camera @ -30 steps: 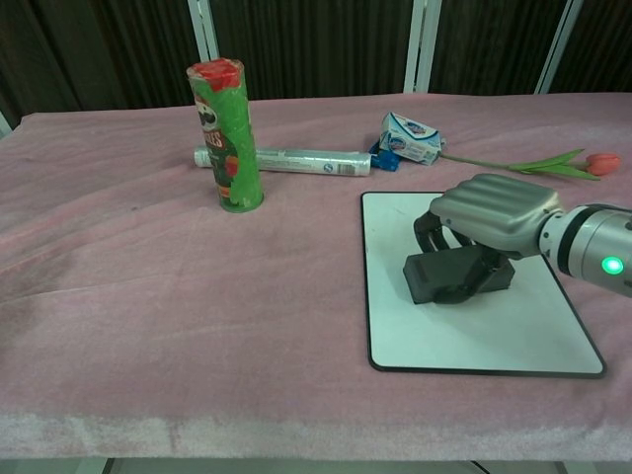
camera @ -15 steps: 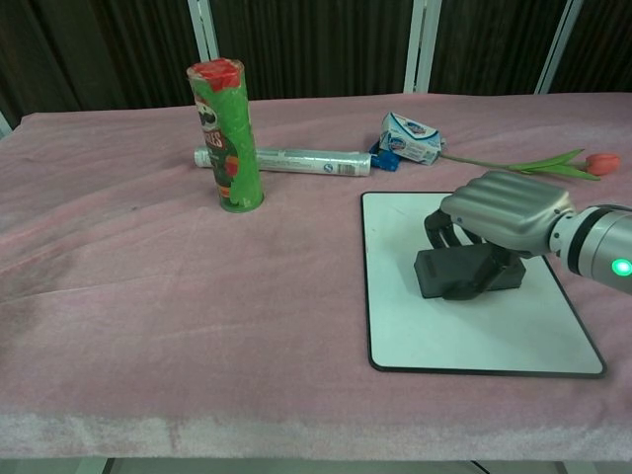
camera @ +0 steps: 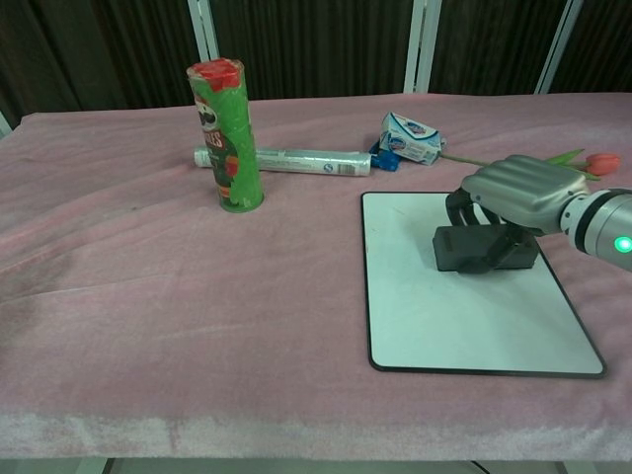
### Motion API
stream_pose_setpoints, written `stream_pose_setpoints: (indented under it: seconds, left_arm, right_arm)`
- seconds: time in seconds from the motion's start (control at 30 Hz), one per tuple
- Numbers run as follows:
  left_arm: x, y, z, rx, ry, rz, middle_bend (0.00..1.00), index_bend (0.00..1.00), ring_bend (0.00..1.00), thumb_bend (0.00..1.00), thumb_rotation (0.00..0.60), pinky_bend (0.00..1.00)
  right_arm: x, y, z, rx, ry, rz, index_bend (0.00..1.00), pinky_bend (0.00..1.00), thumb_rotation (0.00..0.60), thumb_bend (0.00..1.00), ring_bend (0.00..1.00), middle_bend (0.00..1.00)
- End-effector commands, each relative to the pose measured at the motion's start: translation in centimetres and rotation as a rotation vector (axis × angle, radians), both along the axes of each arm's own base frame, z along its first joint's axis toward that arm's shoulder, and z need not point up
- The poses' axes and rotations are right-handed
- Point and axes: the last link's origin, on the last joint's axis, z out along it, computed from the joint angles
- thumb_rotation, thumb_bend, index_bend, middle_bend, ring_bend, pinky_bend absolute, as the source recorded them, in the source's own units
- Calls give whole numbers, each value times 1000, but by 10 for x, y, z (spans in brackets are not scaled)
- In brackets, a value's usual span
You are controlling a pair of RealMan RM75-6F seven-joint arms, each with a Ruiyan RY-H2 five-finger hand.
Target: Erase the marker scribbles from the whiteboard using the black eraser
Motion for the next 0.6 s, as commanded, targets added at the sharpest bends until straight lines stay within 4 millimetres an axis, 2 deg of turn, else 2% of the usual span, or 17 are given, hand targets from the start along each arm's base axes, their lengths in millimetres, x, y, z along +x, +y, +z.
stream_pose_setpoints:
  seconds: [0.03, 0.37, 0.47, 0.6]
  left_arm:
    - [0, 0, 0, -1, 0, -1, 36, 0, 70, 395, 600, 159]
    - [1, -1, -1, -4, 2, -4, 37, 0, 70, 394, 600, 159]
    - [1, -1, -1, -5, 1, -4, 37, 0, 70, 395, 600, 159]
    - [1, -1, -1, -2, -1, -6, 36, 0, 70, 394, 600, 159]
  right_arm:
    - [-3, 10, 2, 29, -8, 4, 994, 678, 600, 426, 615, 725]
    - [4, 44, 4, 138, -28, 31, 994, 678, 600, 426, 615, 725]
    - [9, 45, 1, 137, -18, 55, 994, 679, 600, 425, 615, 725]
    - [13, 34, -4, 100, -10, 49, 994, 678, 600, 426, 615, 725]
